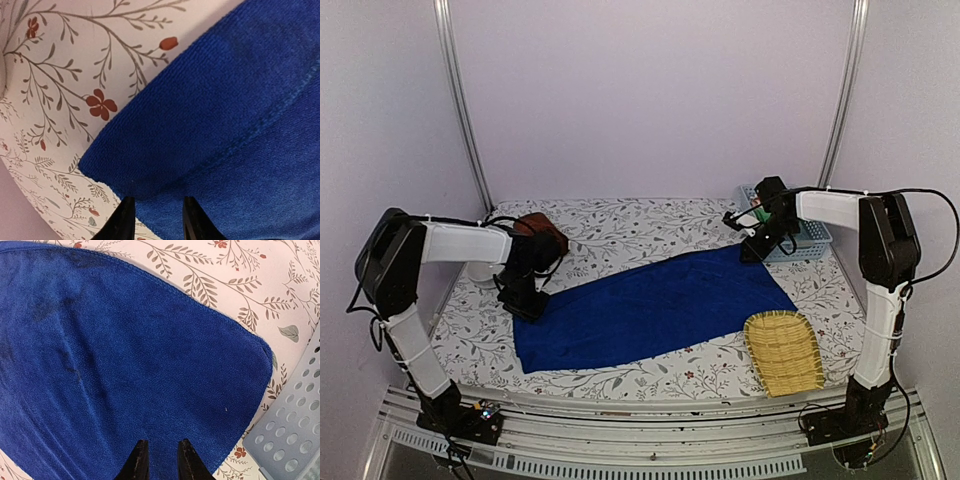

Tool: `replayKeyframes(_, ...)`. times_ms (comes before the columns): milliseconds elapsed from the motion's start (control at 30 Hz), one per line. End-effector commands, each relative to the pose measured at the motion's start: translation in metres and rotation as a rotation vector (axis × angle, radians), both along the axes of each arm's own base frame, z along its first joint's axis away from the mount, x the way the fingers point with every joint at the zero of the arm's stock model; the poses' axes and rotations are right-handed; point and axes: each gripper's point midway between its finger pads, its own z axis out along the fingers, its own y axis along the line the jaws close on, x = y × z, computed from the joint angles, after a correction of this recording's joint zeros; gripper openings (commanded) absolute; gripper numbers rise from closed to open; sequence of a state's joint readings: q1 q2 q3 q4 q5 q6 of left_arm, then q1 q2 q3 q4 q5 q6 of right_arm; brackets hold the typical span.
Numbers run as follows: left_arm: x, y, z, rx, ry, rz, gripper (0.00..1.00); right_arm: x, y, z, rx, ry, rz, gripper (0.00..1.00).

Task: Roll the towels
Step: Smooth out the towel at the center of the board.

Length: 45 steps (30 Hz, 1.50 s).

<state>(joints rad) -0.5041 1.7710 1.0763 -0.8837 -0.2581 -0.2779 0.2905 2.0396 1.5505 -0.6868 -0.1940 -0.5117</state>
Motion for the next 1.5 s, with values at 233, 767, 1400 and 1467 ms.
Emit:
replayKeyframes(233, 0.01, 0.014, -0.001, 0.113, -0.015, -0.006, 0.28, -0.002, 0.007, 0.003, 0.025, -0.001, 0.004, 0.22)
replayKeyframes(767, 0.025, 0.017, 0.003, 0.108, -0.044, -0.005, 0.17, -0.006, 0.007, -0.005, 0.021, 0.02, 0.006, 0.22)
replayKeyframes(1400, 0.084, 0.064, 0.023, 0.299, -0.131, 0.149, 0.16, 0.018, 0.011, 0.023, 0.024, -0.046, -0.009, 0.21)
replayKeyframes(1467, 0.085, 0.063, 0.025, 0.297, -0.14, 0.159, 0.25, 0.018, 0.01, 0.023, 0.022, -0.047, -0.014, 0.21)
